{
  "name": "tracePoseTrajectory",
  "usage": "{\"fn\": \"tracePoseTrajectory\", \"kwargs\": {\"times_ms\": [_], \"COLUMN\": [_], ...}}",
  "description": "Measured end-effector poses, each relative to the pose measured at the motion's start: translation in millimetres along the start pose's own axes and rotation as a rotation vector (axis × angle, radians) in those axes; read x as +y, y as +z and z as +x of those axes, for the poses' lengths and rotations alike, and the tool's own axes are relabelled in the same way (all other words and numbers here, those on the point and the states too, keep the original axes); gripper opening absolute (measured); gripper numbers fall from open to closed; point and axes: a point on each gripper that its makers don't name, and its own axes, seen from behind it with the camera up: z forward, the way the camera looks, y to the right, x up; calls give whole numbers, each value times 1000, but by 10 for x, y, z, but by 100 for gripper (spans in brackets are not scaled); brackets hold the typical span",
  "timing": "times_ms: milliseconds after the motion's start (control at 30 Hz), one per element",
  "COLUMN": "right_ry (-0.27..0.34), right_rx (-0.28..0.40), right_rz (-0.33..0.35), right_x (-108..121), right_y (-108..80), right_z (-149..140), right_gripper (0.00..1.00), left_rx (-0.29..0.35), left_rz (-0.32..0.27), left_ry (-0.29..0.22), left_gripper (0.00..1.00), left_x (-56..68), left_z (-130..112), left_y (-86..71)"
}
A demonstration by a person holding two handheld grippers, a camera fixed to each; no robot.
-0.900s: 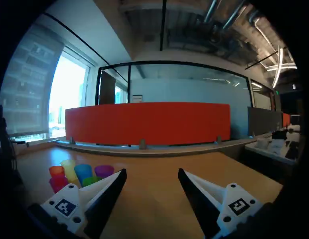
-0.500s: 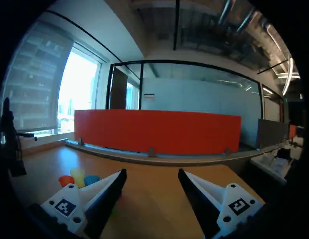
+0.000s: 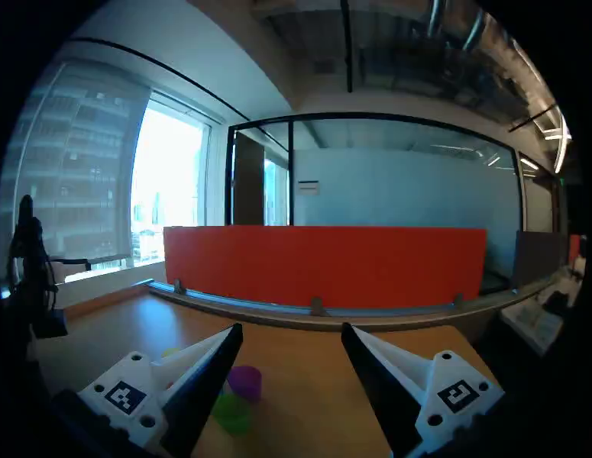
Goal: Pour water
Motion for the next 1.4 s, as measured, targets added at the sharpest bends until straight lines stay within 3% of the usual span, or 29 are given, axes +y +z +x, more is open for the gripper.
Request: {"fn": "tracePoseTrajectory", "kwargs": {"times_ms": [200,667,900,1200,1400], "right_ry": [-19,-46,-68,-111,-134], "right_rx": [13,-21,-35,-78,-127], "right_rz": [51,272,385,468,507], "right_x": [-94,-504,-707,-859,-932], "right_y": [26,26,1,-3,9], "right_z": [86,192,246,217,140], "right_gripper": [100,100,100,100,100], "left_rx": [4,-25,-64,-75,-115], "left_rz": [-72,-336,-461,-551,-598], "left_ry": [8,28,91,140,151], "left_gripper": [98,98,98,98,98], "left_x": [104,611,830,1019,1090], "left_z": [118,200,162,154,67], "left_y": [19,72,57,62,124]}}
